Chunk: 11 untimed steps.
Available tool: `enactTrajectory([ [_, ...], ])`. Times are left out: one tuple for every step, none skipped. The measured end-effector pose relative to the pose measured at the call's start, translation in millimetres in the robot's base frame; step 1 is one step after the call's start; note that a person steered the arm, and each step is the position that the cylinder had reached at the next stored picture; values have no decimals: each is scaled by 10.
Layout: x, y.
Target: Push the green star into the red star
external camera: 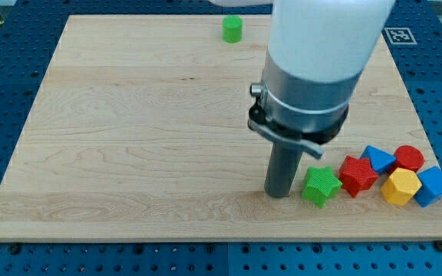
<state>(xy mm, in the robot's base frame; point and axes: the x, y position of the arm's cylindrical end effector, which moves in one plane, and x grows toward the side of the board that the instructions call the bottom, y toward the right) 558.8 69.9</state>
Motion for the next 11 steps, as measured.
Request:
enactTrajectory([
  [-11, 189],
  [51, 355],
  [140, 539],
  [221, 691],
  [241, 735],
  [298, 735],
  [394, 734],
  [415, 734],
  [415, 772],
  [415, 868],
  [415, 882],
])
